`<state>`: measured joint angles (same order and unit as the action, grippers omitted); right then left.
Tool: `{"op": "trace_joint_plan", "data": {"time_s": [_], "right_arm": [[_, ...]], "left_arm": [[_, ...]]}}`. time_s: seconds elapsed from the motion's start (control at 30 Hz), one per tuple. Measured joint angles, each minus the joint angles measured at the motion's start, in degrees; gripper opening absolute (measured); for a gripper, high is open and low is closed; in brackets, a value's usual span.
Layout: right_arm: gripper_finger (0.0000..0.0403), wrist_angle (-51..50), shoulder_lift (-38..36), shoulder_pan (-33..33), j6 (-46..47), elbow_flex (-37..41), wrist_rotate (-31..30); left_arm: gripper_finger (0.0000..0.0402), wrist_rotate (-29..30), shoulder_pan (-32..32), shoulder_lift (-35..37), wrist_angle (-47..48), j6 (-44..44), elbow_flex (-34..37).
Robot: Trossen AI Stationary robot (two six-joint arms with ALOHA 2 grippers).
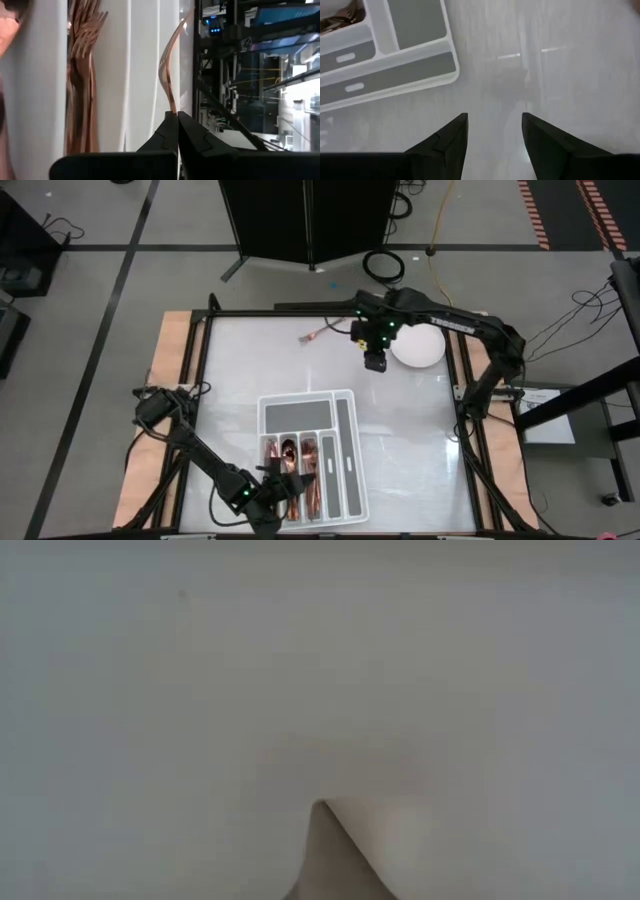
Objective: Sort silverware
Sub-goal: Put the left fork into the silverware tray, then put the fork into the silverware tray
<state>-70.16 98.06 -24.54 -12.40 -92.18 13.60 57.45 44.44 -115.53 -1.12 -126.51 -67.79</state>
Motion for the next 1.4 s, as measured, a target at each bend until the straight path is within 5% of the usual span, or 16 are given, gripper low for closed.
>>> {"op": "trace_joint_plan", "data": {"time_s": [0.43,0.67,0.97,1.4], "right_arm": [[0.0178,4.03,-14.14,-0.06,1.09,9.11,-0.06],[0.0178,4.27,-16.76,-0.10,1.26,9.11,-0.12],[0.0178,5.69,-16.98,-0.10,1.76,9.11,-0.19],[0.0178,6.09,-16.98,-0.10,3.01,9.11,-0.19]], "left_arm": [[0.0000,-5.28,-2.40,2.64,11.96,-0.68,0.02],[0.0000,-9.63,-2.26,3.86,20.65,-1.47,-0.20],[0.0002,-11.29,-2.57,3.33,18.29,-0.44,-0.28],[0.0082,-16.29,-3.65,3.33,17.90,0.89,-0.30]]}}
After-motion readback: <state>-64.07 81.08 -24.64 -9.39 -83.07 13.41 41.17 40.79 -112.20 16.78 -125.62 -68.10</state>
